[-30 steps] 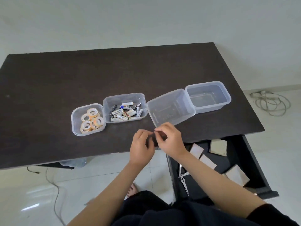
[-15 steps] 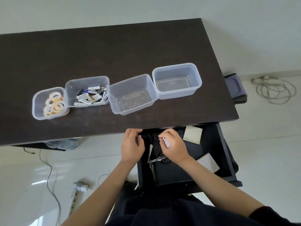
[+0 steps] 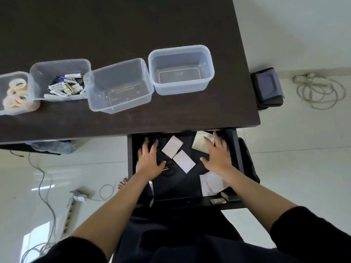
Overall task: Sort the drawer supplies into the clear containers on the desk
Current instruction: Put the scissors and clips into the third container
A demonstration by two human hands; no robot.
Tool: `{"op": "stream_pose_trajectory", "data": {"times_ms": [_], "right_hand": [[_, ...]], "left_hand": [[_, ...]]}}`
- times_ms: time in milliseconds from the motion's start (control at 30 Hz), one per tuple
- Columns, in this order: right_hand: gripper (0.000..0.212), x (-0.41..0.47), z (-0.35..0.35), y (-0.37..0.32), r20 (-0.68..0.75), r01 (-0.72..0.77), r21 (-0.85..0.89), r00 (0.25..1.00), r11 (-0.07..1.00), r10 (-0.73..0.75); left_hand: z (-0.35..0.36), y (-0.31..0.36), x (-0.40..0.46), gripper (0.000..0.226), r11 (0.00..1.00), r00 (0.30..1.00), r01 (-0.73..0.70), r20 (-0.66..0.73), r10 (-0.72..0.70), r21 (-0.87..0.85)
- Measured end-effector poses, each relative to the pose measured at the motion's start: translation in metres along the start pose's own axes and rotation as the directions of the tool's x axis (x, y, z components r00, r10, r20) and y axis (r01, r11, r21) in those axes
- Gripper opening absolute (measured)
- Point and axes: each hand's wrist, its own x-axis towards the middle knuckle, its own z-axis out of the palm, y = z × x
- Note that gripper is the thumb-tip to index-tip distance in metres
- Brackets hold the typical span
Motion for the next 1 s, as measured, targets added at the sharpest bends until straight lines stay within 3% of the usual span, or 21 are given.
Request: {"op": "stream_pose_trajectory", "data": {"times_ms": [133, 300, 567, 700, 800, 1000], "right_hand": [[0.104, 0.030, -0.008, 0.003, 0.049, -0.007, 0.047, 0.999, 0.999, 0.005], [0.115, 0.046, -0.011, 0.003, 0.125, 0.021, 0.061, 0.992, 0.998, -0.028], [0.113, -0.002, 0.014, 0.013, 0.151, 0.061, 0.039, 0.986, 0.997, -0.066], [0.097, -0.019, 0.023, 0.012, 0.150, 0.029, 0.046, 0.988, 0.999, -0.035], [0.096, -0.023, 0.020, 0.009, 0.178, 0.024, 0.061, 0.983, 0.998, -0.034], [0.099, -0.031, 0.019, -0.001, 0.175, 0.059, -0.028, 0.983, 0.998, -0.053]], "left_hand": [[0.009, 0.004, 0.022, 0.096, 0.999, 0.998, 0.043, 0.037, -0.044, 0.022], [0.025, 0.008, 0.024, 0.087, 1.000, 1.000, 0.003, -0.022, -0.003, 0.018], [0.026, 0.006, -0.001, 0.074, 0.999, 0.999, -0.032, 0.003, 0.032, 0.027], [0.022, 0.002, -0.012, 0.072, 0.999, 0.997, -0.042, 0.070, 0.042, 0.001], [0.018, -0.003, -0.020, 0.082, 1.000, 0.991, -0.023, 0.134, 0.021, 0.013], [0.028, -0.013, -0.042, 0.114, 0.960, 0.984, -0.069, 0.174, 0.021, 0.272]]}}
